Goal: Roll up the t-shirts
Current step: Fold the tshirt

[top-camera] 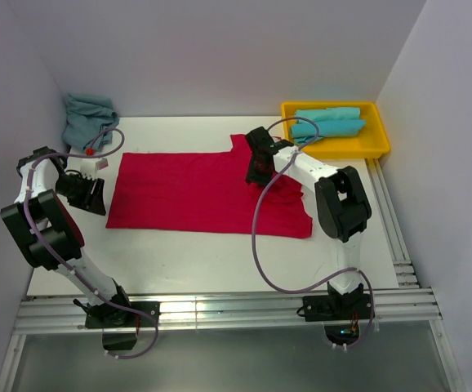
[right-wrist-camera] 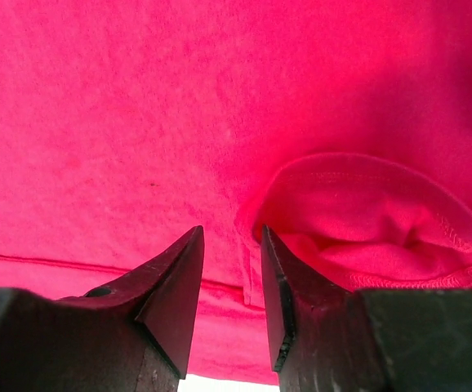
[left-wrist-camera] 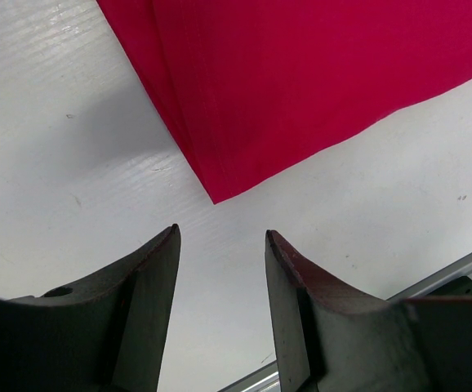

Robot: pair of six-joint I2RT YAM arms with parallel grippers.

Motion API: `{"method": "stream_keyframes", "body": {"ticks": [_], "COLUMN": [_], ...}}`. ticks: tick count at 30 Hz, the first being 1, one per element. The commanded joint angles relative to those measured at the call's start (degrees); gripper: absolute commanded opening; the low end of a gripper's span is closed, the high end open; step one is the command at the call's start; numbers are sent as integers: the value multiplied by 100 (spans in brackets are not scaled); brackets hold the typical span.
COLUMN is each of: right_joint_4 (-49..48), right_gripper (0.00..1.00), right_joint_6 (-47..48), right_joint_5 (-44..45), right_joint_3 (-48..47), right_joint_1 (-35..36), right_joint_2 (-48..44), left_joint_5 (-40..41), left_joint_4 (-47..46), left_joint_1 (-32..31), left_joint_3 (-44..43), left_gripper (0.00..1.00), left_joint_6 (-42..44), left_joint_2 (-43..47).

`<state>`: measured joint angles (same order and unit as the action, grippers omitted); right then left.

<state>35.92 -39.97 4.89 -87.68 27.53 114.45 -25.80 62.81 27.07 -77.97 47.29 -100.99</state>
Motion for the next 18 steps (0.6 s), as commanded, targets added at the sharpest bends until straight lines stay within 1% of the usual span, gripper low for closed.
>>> {"method": "stream_keyframes", "body": {"ticks": [1, 8, 10, 18], "right_joint_4": [99, 205, 266, 398], "right_gripper": [41, 26, 23, 19], "right_joint_6": [15, 77, 112, 270], "right_joint_5": [65, 12, 21, 30], "right_joint_3": [-47, -478, -627, -1093], "right_joint_1": [51, 51, 51, 51], "right_joint_2": [-81, 288, 411, 877], "left_joint_5": [-136, -144, -153, -144], "left_joint_4": [30, 39, 47, 39], "left_joint_1": [0, 9, 9, 9], "left_joint_3": [2, 10, 10, 19], "left_gripper": [51, 51, 51, 50], "left_joint_6": [26, 44, 44, 44], "left_joint_2": [115, 123, 123, 123]}}
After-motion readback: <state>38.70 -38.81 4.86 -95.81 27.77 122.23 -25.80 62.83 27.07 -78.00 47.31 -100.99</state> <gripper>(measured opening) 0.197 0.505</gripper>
